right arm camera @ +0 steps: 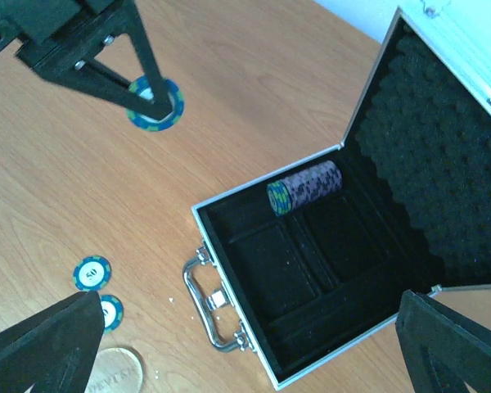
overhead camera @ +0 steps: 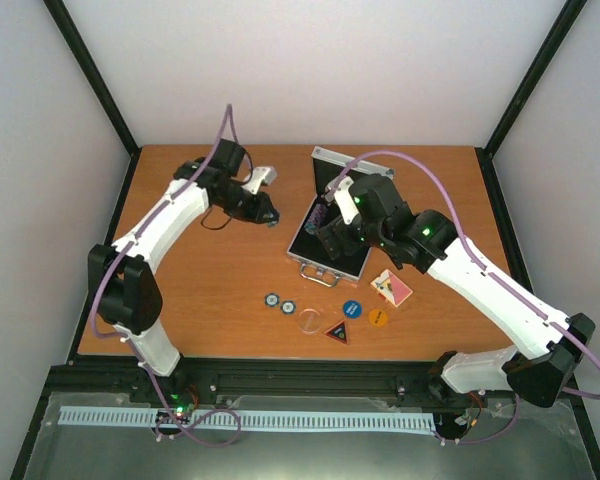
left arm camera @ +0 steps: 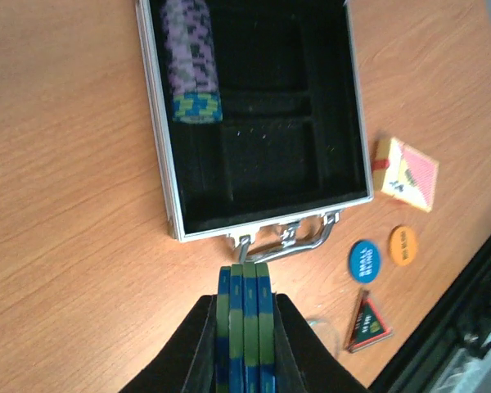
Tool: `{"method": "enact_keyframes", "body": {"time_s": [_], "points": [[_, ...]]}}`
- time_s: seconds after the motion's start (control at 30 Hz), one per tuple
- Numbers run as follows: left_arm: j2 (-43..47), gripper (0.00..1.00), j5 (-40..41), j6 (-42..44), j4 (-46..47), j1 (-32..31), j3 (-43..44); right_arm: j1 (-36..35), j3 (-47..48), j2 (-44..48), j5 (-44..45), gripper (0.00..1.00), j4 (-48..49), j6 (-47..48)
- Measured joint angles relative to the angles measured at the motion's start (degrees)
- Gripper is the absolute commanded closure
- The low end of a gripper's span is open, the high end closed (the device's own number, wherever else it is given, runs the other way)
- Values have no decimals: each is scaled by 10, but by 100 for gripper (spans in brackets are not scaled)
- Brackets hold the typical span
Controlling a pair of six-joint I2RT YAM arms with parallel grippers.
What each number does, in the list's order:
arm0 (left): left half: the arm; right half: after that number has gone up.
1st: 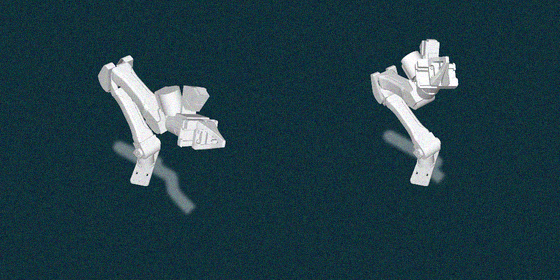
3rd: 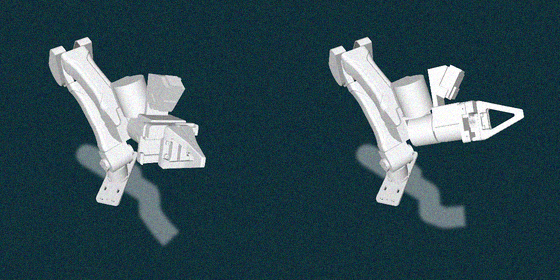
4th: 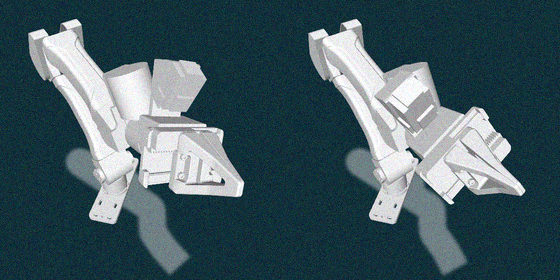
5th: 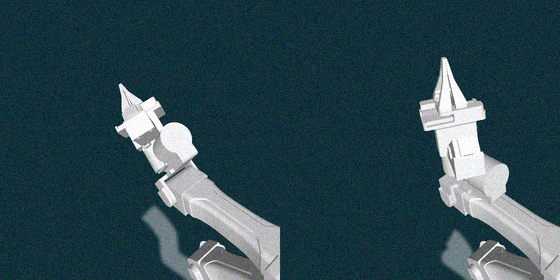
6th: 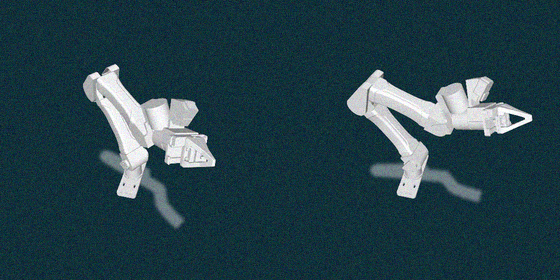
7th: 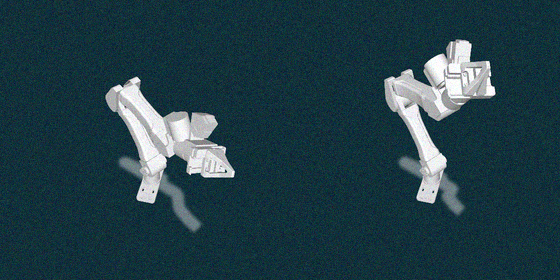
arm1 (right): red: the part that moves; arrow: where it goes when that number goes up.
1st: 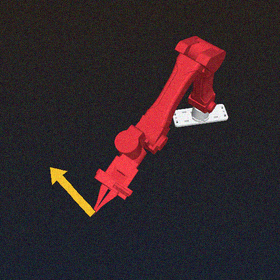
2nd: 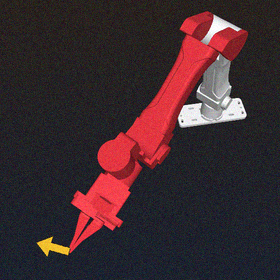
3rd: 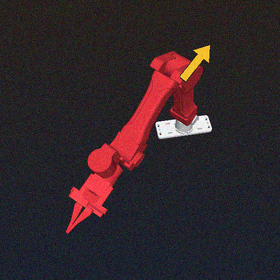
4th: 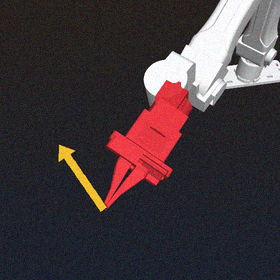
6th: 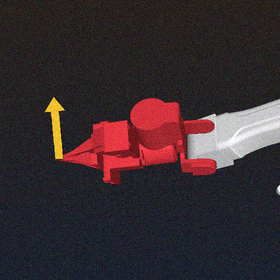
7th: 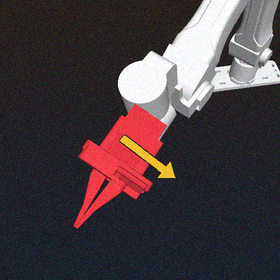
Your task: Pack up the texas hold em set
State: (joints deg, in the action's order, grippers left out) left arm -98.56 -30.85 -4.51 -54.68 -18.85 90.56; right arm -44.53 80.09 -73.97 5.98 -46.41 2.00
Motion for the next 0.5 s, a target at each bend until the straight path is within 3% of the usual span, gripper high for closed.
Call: {"method": "enact_keyframes", "body": {"time_s": [0.17,0.5], "points": [[5,99,47,38,15,-33,-46,4,-17,0,15,0,0,-6],[12,98,28,185,23,-38,-76,33,-58,29,31,0,15,-16]]}}
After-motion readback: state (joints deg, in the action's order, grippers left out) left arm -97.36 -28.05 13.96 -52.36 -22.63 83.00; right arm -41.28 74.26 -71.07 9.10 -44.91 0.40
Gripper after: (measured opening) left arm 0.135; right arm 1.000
